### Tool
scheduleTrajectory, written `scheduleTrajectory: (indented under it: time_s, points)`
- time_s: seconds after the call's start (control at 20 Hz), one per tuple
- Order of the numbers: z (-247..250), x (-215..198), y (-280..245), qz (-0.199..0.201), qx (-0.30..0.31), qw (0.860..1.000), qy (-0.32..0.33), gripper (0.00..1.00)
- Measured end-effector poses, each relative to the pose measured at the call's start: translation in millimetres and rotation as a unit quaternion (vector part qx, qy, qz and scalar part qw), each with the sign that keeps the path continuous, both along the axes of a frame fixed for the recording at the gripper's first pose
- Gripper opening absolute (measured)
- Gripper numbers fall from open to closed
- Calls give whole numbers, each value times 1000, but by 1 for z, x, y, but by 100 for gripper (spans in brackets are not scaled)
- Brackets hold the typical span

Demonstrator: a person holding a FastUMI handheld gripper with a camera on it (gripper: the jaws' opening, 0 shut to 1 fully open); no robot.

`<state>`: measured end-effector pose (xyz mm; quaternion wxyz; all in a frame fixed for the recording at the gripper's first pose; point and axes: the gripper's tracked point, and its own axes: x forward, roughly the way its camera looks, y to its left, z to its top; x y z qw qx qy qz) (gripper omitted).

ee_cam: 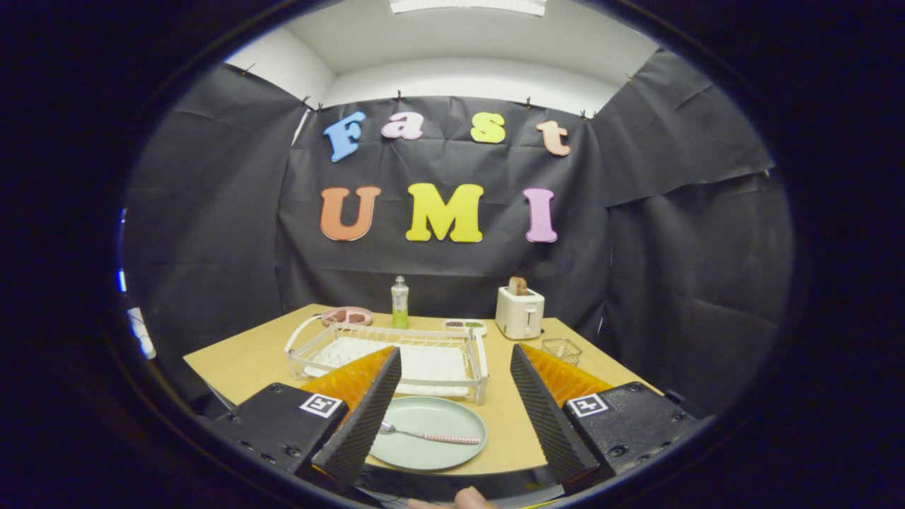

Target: Take the plate from the dish rack, then take the spoon from the basket and place it into the plate.

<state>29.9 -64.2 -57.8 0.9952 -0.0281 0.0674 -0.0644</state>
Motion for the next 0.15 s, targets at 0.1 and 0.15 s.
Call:
scheduleTrajectory:
  time_s: [0.1,0.15]
  points:
    - [3,-4,2,0,-3,1000,-6,100]
    - [2,-5,2,0,-2,1000,-7,100]
